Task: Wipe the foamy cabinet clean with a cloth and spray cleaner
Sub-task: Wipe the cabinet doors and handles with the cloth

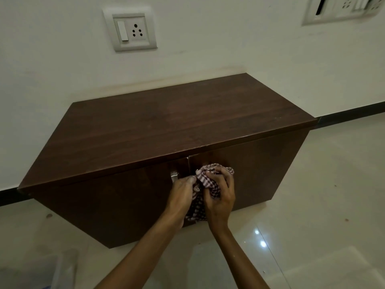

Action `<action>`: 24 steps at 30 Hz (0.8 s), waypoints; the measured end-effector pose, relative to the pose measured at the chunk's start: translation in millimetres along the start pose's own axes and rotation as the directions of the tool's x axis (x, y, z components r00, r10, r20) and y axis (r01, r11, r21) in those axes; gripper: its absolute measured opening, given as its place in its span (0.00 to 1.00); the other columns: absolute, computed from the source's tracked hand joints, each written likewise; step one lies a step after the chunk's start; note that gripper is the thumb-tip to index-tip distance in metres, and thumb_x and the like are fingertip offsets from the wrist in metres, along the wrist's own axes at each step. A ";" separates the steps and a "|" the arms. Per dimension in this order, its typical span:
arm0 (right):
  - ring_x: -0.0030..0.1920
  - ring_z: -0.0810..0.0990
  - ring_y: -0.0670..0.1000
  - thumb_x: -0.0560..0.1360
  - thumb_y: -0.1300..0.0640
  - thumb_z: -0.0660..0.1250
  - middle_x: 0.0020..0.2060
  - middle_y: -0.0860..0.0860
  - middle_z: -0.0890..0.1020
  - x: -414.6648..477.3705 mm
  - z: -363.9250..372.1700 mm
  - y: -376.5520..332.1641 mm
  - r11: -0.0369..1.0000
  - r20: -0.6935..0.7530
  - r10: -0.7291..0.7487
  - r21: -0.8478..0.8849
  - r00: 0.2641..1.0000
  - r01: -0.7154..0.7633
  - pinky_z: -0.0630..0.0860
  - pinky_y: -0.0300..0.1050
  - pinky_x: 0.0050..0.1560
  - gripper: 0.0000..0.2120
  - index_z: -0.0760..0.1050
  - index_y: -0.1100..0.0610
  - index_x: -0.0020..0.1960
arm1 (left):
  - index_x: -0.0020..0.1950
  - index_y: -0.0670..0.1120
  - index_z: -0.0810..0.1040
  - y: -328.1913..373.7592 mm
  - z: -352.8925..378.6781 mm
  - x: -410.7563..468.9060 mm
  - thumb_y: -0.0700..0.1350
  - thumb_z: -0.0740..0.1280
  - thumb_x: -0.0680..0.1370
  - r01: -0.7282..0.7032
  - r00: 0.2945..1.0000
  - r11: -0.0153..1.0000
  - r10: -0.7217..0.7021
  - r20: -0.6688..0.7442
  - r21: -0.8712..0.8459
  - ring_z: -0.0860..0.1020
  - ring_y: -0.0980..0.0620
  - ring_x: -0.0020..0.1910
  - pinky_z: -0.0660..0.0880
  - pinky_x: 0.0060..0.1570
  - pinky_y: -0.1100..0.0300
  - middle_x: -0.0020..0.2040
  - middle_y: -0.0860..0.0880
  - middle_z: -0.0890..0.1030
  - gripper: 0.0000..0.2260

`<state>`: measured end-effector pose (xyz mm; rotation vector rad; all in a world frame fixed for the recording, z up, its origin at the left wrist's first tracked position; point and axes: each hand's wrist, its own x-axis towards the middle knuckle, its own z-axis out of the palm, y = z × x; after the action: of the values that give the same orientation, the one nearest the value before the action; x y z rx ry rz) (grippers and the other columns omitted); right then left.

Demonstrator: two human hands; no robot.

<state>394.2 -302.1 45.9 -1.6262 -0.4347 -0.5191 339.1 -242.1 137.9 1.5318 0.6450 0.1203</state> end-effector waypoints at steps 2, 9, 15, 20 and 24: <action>0.61 0.68 0.32 0.69 0.59 0.62 0.55 0.51 0.74 -2.7 -0.6 2.7 1.000 0.005 0.002 0.026 1.000 -0.002 0.65 0.26 0.61 0.13 0.72 0.51 0.52 | 0.44 0.52 0.78 0.1 0.5 -0.1 0.43 0.52 0.81 -0.013 1.000 1.000 0.013 -0.011 0.026 0.77 0.57 0.49 0.72 0.44 0.64 0.48 0.51 0.81 0.15; 0.50 0.78 0.38 0.67 0.68 0.67 0.46 0.37 0.81 -9.8 -11.0 22.4 0.964 -0.002 0.204 0.174 0.979 -0.201 0.76 0.35 0.52 0.20 0.74 0.44 0.48 | 0.61 0.40 0.75 -6.8 -1.7 1.8 0.41 0.53 0.80 -0.020 0.997 0.995 0.027 -0.073 0.100 0.76 0.53 0.54 0.71 0.49 0.67 0.57 0.44 0.79 0.15; 0.56 0.70 0.35 0.67 0.59 0.68 0.51 0.44 0.75 7.1 -12.3 21.3 0.994 0.160 -0.109 0.012 0.981 0.108 0.67 0.26 0.59 0.18 0.69 0.52 0.56 | 0.55 0.46 0.79 -9.2 -2.5 8.3 0.42 0.54 0.80 -0.062 0.989 0.991 0.076 -0.123 0.115 0.78 0.52 0.54 0.73 0.59 0.55 0.51 0.49 0.80 0.14; 0.54 0.72 0.48 0.59 0.77 0.72 0.51 0.52 0.74 9.3 -12.8 41.7 0.962 0.291 -0.205 -0.116 0.935 0.247 0.65 0.28 0.61 0.31 0.67 0.57 0.56 | 0.59 0.42 0.77 -10.6 -1.6 4.4 0.41 0.52 0.81 -0.107 0.986 0.985 0.122 -0.116 0.133 0.77 0.53 0.53 0.73 0.52 0.64 0.51 0.48 0.78 0.15; 0.52 0.71 0.36 0.67 0.64 0.63 0.46 0.45 0.71 11.6 -16.7 30.1 0.987 0.337 -0.146 -0.013 0.930 0.160 0.67 0.26 0.58 0.17 0.65 0.53 0.53 | 0.58 0.42 0.77 -9.1 -3.6 1.6 0.41 0.52 0.81 -0.121 0.982 0.982 0.140 -0.124 0.148 0.78 0.52 0.53 0.73 0.54 0.63 0.52 0.47 0.79 0.15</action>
<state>419.2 -322.4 29.2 -1.7340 -0.8152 -0.3666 335.9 -238.8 129.1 1.7128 0.6697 0.2849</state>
